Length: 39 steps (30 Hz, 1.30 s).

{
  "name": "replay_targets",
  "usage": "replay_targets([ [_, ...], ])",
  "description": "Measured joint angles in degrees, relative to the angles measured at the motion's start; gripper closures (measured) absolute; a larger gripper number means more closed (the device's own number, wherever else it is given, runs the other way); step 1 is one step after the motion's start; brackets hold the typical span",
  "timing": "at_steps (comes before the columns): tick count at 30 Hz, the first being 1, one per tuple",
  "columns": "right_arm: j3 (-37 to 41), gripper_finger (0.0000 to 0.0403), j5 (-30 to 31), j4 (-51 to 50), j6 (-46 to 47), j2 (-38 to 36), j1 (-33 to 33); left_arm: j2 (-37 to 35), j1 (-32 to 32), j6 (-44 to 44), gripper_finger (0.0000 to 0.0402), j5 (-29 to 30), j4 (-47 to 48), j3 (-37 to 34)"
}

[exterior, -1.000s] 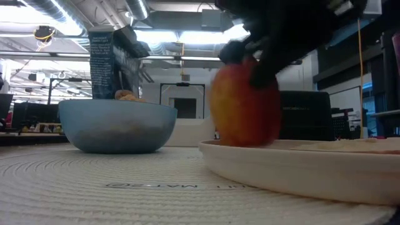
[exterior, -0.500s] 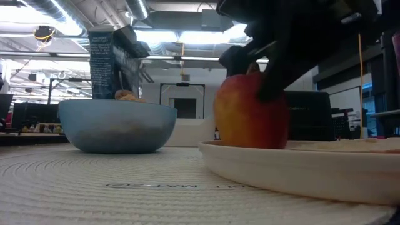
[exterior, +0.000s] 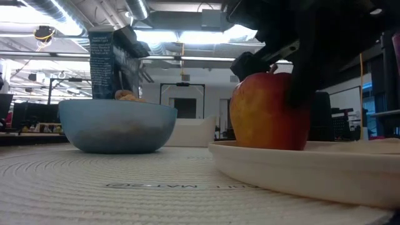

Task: Arrange a breakfast setting
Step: Put the apple on the white plate, then put the gold spoon on the white table mat

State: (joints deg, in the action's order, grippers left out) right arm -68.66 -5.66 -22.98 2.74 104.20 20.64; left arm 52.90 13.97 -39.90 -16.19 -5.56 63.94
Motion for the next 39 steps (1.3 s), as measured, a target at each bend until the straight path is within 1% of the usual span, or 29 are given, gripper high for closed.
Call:
replay_targets([
  [6, -0.83, 0.0008, -1.79, -1.32, -0.42, 0.00, -0.04, 0.00, 0.01, 0.00, 0.0282, 0.05, 0.00, 0.00],
  [15, -6.12, 0.0008, 0.20, -7.53, -5.15, 0.00, -0.11, 1.81, 0.01, -0.07, 0.0282, 0.11, -0.53, 0.04],
  [20, -9.59, 0.0008, 0.18, -13.30, -7.80, 0.00, -0.48, 3.08, 0.01, -0.47, 0.0282, -0.04, -1.17, 0.04],
  [25, -16.39, 0.0008, 1.56, -21.34, -10.66, 0.00, -1.82, 3.15, 0.72, -0.44, 0.0282, -0.09, -1.68, 0.04],
  [28, -22.39, 0.0008, 4.51, -28.25, -12.85, 0.00, -2.93, 3.15, 1.70, -0.44, 0.0282, -0.34, -1.74, 0.04],
  [33, -32.95, 0.0008, 10.12, -41.80, -16.50, -0.28, -5.76, 3.15, 3.82, -0.46, 0.0282, -2.72, -3.44, 0.04],
  [35, -34.92, 0.0008, 11.14, -44.75, -16.48, -1.37, -6.98, 3.14, 4.65, -0.44, 0.0282, -3.79, -4.18, 0.04],
  [39, -35.23, 0.0008, 9.56, -44.44, -14.90, -5.87, -9.69, 3.15, 6.14, 1.74, 0.0282, -5.63, -4.42, 0.04],
])
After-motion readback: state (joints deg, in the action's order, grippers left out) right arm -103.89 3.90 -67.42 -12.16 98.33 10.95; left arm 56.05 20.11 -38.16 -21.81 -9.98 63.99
